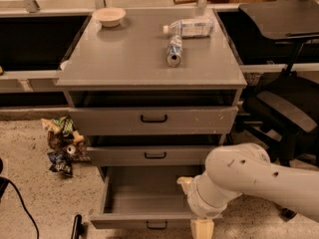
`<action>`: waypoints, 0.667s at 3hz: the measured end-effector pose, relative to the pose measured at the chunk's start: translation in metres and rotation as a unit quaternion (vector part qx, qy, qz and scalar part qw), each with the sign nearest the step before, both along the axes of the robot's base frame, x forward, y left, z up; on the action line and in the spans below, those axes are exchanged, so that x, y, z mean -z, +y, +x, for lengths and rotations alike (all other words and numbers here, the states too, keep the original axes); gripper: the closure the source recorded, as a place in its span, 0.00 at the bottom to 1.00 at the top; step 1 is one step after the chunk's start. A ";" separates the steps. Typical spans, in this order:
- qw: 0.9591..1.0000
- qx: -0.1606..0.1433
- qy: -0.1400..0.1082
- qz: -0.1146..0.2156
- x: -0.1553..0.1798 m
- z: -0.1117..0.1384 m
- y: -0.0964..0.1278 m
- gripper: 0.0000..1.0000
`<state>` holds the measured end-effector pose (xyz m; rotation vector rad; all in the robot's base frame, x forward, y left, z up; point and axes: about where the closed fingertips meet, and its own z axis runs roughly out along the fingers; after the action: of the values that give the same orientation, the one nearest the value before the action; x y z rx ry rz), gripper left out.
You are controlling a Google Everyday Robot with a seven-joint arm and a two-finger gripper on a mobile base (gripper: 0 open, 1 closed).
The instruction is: Close bottom drawer
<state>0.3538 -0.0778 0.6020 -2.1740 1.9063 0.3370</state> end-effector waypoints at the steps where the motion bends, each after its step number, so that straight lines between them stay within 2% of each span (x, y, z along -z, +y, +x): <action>1: 1.000 -0.005 0.008 0.017 0.037 -0.018 0.012 0.00; 2: 0.999 -0.008 0.031 0.038 0.077 -0.035 0.026 0.00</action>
Offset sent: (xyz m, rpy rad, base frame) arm -0.0534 0.0421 -0.1209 0.1206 0.1159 0.0250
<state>0.3190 -0.0516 0.5250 -2.1533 1.8766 0.4768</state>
